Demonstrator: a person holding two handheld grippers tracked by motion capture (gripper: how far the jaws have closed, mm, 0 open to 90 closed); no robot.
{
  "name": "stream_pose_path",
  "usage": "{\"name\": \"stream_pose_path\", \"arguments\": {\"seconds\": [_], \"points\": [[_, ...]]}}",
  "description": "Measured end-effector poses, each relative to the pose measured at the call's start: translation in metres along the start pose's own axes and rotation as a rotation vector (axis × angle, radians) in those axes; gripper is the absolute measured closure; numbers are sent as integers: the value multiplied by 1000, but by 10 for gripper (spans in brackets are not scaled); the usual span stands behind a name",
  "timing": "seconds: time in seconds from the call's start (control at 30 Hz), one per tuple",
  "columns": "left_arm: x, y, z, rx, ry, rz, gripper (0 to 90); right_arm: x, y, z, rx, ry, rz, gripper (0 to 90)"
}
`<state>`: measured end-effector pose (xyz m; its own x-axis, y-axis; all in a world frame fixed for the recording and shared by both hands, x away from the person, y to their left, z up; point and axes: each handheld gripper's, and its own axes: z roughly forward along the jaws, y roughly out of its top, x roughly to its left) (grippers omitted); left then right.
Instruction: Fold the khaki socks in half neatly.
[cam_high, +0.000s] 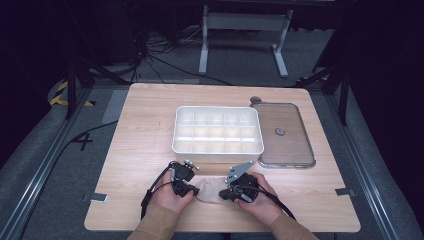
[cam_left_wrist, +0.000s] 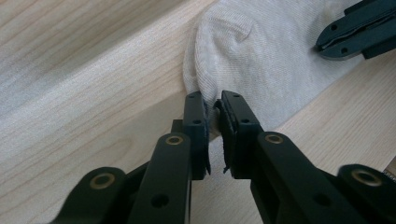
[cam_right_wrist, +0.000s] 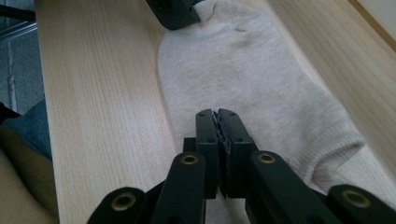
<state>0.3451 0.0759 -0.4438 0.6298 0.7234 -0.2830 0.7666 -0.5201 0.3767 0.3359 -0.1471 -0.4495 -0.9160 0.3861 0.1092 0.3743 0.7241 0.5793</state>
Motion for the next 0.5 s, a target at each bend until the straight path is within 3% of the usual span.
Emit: {"name": "stream_pose_path", "arguments": {"seconds": [0.17, 0.3, 0.5], "points": [[-6, 1, 1, 2, 42, 11, 791, 7, 1, 1, 14, -47, -66, 890], [-5, 1, 2, -4, 15, 1, 861, 8, 1, 1, 14, -49, -66, 891], [-8, 0, 0, -9, 30, 18, 877, 7, 0, 1, 10, -51, -60, 893]]}}
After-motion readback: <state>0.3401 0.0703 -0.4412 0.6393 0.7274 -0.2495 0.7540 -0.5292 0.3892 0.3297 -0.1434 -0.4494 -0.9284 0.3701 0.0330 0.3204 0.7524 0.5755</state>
